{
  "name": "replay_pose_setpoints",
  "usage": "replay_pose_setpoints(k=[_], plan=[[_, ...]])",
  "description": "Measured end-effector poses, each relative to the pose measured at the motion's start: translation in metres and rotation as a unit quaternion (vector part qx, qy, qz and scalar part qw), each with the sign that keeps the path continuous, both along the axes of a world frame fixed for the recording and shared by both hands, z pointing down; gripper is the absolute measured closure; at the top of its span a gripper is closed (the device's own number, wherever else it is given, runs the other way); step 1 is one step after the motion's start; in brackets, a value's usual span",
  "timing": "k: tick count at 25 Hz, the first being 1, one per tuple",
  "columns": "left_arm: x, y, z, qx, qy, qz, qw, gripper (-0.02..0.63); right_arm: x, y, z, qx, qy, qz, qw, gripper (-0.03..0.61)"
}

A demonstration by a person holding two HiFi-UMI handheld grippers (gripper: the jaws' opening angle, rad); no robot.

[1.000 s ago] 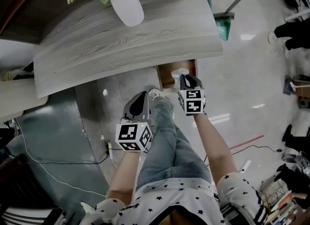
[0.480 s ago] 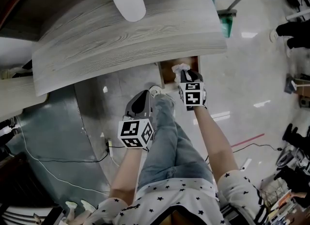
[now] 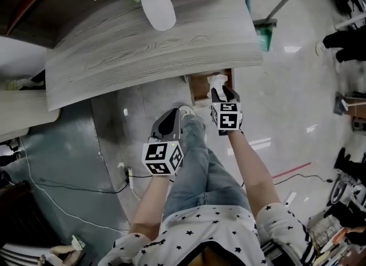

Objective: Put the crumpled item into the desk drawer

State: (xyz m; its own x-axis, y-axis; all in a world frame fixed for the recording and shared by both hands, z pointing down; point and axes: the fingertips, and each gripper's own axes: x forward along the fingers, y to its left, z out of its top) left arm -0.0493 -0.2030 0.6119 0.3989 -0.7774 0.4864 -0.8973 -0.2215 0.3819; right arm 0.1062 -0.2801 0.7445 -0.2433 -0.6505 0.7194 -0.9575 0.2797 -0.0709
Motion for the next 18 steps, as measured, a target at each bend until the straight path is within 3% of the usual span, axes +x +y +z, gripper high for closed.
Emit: replay_pose_setpoints(k=[12,18], plan=[[0.008,0.021,-0.053,0.028,0.004,-0.002,0.9996,0.601,-0.013,0.038,-0.114,0.071,-0.079,-0.004,0.994,0.440],[0.011,0.034,-0.078,0.040,0.004,-0.001,0.9992,0.601,-0.016,0.066,-0.170,0.105,-0.102,-0.008,0.989,0.521]])
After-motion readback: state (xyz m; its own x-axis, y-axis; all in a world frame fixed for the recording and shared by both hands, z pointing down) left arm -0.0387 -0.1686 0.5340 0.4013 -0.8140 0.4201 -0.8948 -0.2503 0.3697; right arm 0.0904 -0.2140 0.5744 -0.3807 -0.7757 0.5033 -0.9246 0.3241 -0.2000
